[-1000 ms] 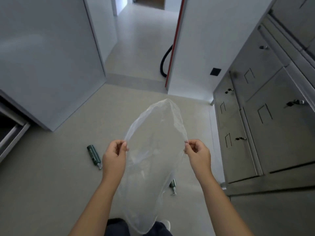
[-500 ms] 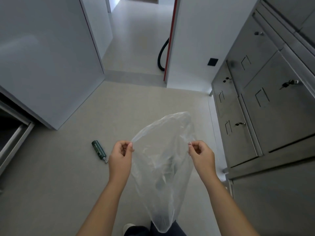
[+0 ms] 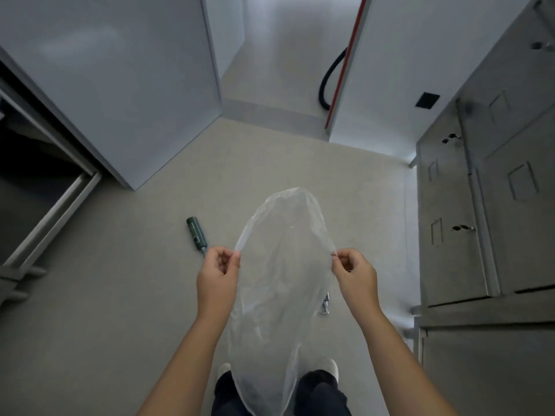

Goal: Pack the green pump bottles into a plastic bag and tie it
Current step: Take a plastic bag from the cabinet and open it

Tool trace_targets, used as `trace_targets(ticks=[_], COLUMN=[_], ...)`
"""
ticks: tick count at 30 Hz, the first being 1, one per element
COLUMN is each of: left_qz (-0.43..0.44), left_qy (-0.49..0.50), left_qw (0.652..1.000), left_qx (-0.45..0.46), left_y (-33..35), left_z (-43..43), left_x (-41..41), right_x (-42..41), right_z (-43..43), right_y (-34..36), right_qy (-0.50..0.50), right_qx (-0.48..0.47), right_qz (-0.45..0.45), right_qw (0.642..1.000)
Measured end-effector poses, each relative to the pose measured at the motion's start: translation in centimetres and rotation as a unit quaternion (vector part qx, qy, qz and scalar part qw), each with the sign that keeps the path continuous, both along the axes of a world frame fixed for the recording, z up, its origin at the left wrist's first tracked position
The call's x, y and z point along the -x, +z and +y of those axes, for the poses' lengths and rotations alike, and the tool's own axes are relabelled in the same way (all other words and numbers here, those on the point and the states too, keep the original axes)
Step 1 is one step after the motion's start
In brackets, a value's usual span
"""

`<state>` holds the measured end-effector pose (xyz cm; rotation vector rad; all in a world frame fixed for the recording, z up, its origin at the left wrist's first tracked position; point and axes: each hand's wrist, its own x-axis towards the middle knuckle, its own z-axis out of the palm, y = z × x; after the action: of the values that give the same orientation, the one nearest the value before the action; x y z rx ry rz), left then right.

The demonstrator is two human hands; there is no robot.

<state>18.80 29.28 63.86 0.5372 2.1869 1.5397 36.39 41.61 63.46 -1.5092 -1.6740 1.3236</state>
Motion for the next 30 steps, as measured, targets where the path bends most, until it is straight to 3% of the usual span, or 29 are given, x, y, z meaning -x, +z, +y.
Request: trace_targets(ticks=[10, 15, 23, 30], left_qz=[0.004, 0.015, 0.009, 0.084], left_qy=[0.12, 0.12, 0.092, 0.031], left_qw=[0.992, 0.992, 0.996, 0.995], left_qx=[0.028, 0.036, 0.015, -0.037], left_y=[-6.2, -12.0, -23.2, -31.6], left_z=[5.8, 8.2, 14.5, 20.0], left_x=[-1.5, 0.3, 3.2, 6.1], right_x=[2.5, 4.0, 7.5, 10.7], right_z=[5.9, 8.3, 11.9, 16.8], right_y=[-6.5, -12.7, -23.3, -31.8], right_qy=[0.119, 0.134, 0.121, 0.113], right_qx=[0.047, 0.052, 0.053, -0.007], right_qz=[0.0, -0.017, 0.04, 0.078], right_qw=[0.992, 0.989, 0.99, 0.99])
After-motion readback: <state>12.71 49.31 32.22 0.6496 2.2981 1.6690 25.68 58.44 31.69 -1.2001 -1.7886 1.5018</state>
